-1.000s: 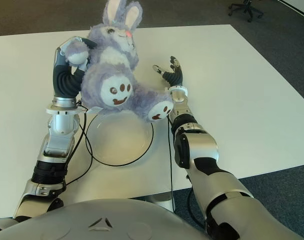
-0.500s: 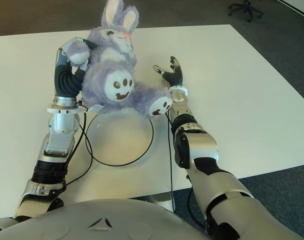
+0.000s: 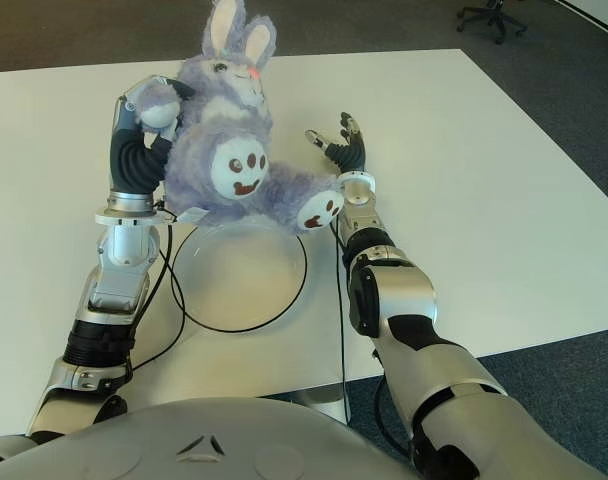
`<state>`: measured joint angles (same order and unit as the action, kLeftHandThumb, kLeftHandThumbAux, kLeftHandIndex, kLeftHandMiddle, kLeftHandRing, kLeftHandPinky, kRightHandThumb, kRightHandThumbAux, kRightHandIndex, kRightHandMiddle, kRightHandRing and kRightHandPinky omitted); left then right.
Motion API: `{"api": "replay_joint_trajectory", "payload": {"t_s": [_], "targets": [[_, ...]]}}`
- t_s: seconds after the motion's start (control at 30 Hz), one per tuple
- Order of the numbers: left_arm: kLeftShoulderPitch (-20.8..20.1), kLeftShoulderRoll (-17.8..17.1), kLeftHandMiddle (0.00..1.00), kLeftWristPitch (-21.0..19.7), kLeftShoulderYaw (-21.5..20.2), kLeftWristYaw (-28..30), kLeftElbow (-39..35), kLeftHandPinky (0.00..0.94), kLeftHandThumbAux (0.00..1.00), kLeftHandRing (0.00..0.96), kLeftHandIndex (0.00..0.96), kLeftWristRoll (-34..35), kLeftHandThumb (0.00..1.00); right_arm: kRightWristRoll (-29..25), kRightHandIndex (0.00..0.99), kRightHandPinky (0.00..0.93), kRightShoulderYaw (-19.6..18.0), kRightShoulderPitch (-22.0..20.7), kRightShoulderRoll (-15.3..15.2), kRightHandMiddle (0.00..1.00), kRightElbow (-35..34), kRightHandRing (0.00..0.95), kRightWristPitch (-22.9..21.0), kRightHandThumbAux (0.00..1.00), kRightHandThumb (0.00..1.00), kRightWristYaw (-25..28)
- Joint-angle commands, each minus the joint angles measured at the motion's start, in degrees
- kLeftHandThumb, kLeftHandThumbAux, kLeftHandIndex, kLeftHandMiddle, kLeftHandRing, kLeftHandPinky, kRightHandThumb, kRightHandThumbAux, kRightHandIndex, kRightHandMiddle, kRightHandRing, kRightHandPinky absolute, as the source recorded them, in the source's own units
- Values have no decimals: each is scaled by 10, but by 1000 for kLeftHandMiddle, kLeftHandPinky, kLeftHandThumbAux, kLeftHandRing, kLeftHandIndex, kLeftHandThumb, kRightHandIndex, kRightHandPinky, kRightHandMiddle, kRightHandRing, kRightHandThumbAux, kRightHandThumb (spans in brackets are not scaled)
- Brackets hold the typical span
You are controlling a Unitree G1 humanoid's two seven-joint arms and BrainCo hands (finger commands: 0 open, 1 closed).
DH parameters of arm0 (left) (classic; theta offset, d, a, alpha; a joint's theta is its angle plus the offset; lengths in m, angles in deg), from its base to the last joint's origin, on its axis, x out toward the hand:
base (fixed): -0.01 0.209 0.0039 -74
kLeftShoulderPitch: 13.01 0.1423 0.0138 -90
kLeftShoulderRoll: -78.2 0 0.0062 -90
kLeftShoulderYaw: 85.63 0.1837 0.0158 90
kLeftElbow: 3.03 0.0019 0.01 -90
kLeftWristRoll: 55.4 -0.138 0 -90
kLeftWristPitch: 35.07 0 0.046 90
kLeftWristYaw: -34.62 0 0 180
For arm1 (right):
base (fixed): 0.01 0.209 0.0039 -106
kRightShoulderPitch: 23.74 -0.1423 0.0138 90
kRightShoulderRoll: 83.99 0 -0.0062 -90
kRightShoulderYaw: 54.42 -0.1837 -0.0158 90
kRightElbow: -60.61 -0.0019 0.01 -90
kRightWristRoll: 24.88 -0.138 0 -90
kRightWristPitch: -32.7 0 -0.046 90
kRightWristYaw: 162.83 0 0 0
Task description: Put the doll into the plate.
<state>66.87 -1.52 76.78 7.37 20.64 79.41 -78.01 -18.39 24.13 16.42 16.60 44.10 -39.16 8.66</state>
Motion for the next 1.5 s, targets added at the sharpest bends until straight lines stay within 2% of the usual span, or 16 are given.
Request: {"api": "replay_joint_trajectory", "payload": {"t_s": [0.03, 0.3, 0.8, 1.5], "targets": [[-7, -4, 543, -1, -4, -6, 13, 807, 668, 801, 398, -12, 848, -5, 71, 33, -1, 64, 12, 47, 41, 29, -51, 717, 84, 4], [-9, -8, 547, 2, -6, -9, 18, 808, 667, 811, 403, -28, 848, -5, 76, 31, -1, 65, 13, 47, 40, 28, -50, 723, 94, 4], [3, -4, 543, -12, -3, 11, 1, 810, 668, 808, 399, -5, 849, -7, 79, 29, -3, 66, 13, 44, 40, 25, -50, 720, 92, 4], [13, -20, 546, -6, 3, 16, -5, 801, 666, 812, 404, -13, 851, -9, 79, 31, -4, 67, 14, 48, 39, 25, -50, 723, 95, 3]]}}
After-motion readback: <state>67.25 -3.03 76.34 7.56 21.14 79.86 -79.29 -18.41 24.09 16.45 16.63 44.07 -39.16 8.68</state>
